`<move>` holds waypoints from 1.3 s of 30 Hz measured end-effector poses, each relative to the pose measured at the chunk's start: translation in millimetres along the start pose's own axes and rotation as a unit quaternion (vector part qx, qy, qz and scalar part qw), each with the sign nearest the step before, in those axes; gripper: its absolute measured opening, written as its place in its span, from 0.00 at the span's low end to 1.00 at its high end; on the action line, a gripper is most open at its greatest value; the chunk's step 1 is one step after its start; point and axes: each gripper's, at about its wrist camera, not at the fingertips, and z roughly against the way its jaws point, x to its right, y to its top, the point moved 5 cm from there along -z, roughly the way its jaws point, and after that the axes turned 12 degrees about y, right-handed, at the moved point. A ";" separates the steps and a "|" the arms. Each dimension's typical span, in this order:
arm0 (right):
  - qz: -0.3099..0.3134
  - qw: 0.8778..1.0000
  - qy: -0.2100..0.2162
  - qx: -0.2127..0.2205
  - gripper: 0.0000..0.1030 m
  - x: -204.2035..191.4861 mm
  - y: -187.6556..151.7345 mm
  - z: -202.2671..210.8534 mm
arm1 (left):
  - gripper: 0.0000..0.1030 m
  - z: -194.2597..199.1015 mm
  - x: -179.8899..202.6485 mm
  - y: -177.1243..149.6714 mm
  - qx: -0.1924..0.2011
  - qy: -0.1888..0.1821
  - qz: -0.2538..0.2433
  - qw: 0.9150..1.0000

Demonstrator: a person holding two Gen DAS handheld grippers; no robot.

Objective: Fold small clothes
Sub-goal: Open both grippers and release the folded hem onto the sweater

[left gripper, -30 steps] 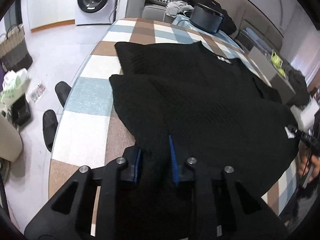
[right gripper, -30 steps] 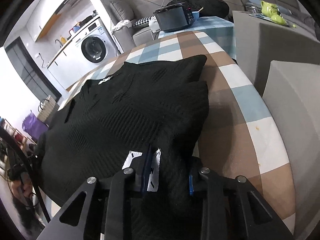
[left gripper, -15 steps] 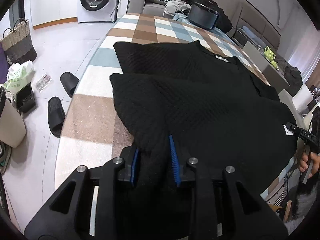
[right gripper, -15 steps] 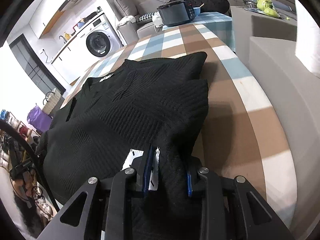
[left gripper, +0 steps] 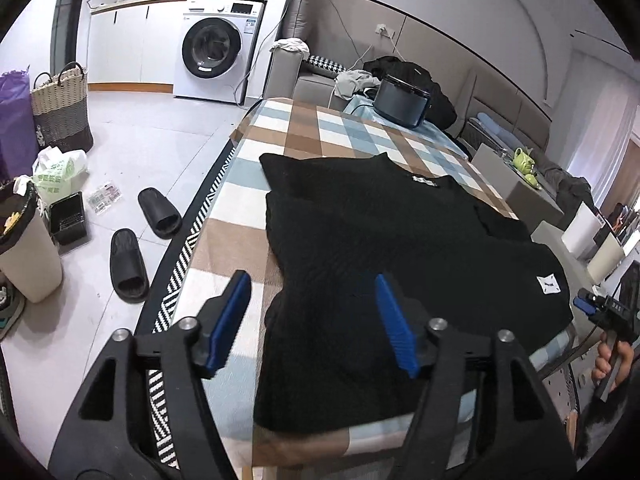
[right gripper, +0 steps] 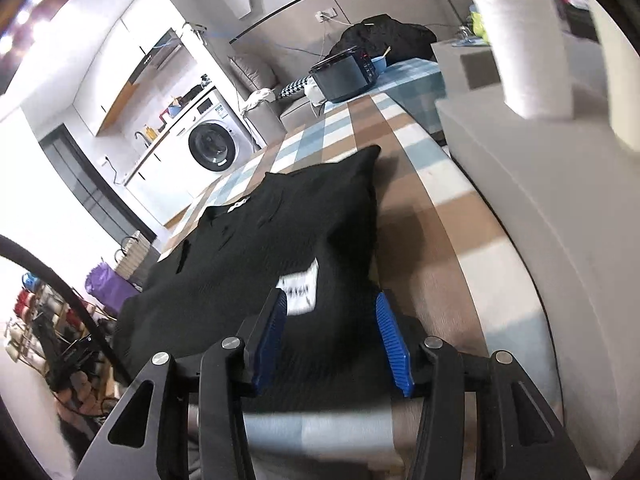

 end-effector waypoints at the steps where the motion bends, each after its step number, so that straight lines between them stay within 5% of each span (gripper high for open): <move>1: -0.010 1.000 0.003 -0.001 0.47 3.5 -5.8 2.5 | 0.64 2.3 -1.1 -2.1 -0.002 0.002 0.000 1.000; 10: -0.025 1.000 0.016 0.003 0.48 23.3 -15.2 4.3 | 0.64 -7.1 -4.4 -17.5 -0.022 0.010 -0.002 1.000; 13: -0.008 1.000 0.016 0.012 0.58 26.6 -5.6 2.9 | 0.64 -9.5 -1.1 -18.5 -0.023 0.002 -0.004 1.000; 28: 0.019 0.992 0.113 -0.051 0.58 18.6 -12.6 -17.2 | 0.64 -27.2 7.9 -31.6 -0.071 -0.010 -0.042 0.997; 35: 0.008 0.986 0.154 -0.062 0.58 12.7 -28.9 -8.6 | 0.64 -43.9 -0.3 -38.6 -0.102 -0.031 0.000 0.994; 39: 0.021 0.985 0.157 -0.064 0.60 7.0 -30.2 -7.3 | 0.53 -44.2 0.2 -38.2 -0.095 -0.036 0.003 0.995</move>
